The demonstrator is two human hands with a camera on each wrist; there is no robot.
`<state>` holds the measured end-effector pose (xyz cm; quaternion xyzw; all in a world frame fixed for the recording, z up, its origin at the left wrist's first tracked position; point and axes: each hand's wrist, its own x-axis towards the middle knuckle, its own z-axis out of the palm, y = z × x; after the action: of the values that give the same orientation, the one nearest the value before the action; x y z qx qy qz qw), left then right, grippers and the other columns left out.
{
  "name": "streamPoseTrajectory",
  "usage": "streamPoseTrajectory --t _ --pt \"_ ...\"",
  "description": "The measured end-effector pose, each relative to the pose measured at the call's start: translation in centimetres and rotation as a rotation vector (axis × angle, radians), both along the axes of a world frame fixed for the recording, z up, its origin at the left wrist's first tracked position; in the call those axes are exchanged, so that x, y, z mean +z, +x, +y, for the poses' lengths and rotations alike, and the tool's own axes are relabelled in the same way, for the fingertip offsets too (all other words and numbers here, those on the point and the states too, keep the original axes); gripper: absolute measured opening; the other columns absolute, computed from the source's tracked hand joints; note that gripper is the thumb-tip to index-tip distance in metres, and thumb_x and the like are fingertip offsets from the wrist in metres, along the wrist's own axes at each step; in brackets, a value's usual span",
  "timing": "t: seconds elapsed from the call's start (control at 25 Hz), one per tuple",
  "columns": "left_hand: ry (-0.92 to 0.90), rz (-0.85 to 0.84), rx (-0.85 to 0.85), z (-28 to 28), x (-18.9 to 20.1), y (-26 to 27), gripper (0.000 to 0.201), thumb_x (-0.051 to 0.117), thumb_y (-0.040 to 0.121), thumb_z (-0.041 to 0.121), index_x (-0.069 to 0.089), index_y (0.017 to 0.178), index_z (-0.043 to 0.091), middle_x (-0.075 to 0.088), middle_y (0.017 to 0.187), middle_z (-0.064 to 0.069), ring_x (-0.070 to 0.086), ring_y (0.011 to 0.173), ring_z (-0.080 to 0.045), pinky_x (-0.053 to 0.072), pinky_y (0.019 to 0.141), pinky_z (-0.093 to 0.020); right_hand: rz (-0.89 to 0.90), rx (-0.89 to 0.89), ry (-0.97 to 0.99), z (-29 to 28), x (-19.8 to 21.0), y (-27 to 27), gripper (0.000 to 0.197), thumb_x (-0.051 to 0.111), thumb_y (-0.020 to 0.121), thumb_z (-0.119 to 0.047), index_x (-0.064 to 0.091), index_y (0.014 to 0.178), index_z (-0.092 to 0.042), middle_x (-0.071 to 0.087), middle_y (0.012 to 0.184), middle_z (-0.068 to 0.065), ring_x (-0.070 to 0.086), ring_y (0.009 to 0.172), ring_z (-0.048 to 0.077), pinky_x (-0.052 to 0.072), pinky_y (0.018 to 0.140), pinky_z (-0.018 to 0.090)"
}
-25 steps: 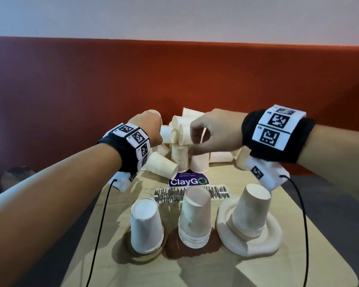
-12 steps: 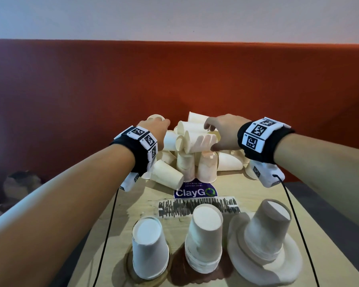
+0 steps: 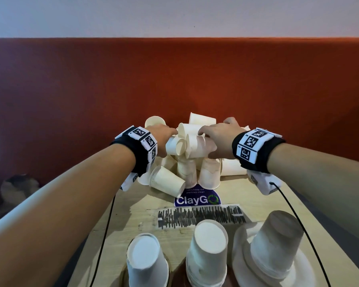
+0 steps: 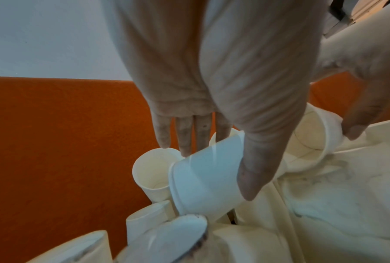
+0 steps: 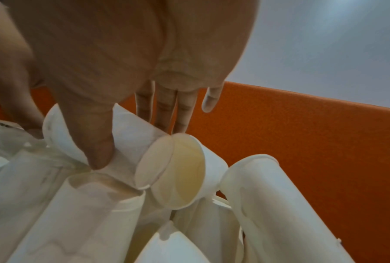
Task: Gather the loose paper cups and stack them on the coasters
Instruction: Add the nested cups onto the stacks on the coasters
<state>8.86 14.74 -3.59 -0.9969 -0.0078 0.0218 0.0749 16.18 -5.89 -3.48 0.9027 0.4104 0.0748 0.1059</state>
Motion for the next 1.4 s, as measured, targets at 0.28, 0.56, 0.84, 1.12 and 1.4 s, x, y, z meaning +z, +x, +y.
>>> streamPoseTrajectory --t 0.28,0.56,0.84,1.12,1.4 --pt "0.053 -0.066 -0.069 -0.4 0.4 -0.2 0.040 0.073 0.082 0.033 0.058 0.118 0.023 0.065 0.109 0.003 0.058 0.105 -0.024 0.032 0.079 -0.031 -0.006 0.020 0.052 -0.2 0.8 -0.4 0.059 0.069 0.076 -0.047 0.046 0.128 -0.033 0.061 0.116 -0.013 0.058 0.104 0.015 0.028 0.102 0.041" --pt "-0.032 -0.162 -0.080 -1.8 4.2 -4.1 0.046 0.073 0.079 0.041 0.054 0.118 0.025 0.063 0.108 0.007 0.057 0.102 -0.020 0.033 0.094 -0.035 0.133 0.030 0.314 -2.5 4.6 -4.6 0.064 0.078 0.071 -0.041 0.037 0.120 -0.032 0.055 0.114 -0.008 0.059 0.091 0.016 0.050 0.088 0.039" --pt "-0.270 -0.255 -0.097 -3.9 6.0 -12.7 0.056 0.074 0.074 0.051 0.050 0.122 0.032 0.061 0.104 0.013 0.058 0.092 -0.013 0.051 0.076 -0.032 0.217 0.248 0.563 -6.3 6.3 -11.7 0.054 0.069 0.064 -0.054 0.047 0.111 -0.039 0.055 0.108 -0.012 0.058 0.093 0.015 0.052 0.079 0.041" --pt "-0.571 -0.429 -0.085 -3.3 4.4 -19.4 0.088 0.086 0.064 0.051 0.034 0.133 0.037 0.068 0.098 0.012 0.065 0.090 -0.004 0.056 0.080 -0.027 0.299 0.350 0.712 -6.4 6.8 -15.1 0.054 0.083 0.073 -0.036 0.052 0.117 -0.033 0.063 0.104 -0.016 0.060 0.090 0.005 0.050 0.074 0.022" --pt "-0.809 -0.408 -0.134 -2.1 2.7 -19.6 0.113 0.087 0.065 0.047 0.011 0.148 0.040 0.065 0.104 0.009 0.064 0.098 -0.008 0.053 0.094 -0.033 0.333 0.353 0.736 -4.8 7.0 -15.4 0.039 0.082 0.075 -0.033 0.064 0.109 -0.035 0.069 0.098 -0.012 0.063 0.089 0.009 0.053 0.079 0.030"
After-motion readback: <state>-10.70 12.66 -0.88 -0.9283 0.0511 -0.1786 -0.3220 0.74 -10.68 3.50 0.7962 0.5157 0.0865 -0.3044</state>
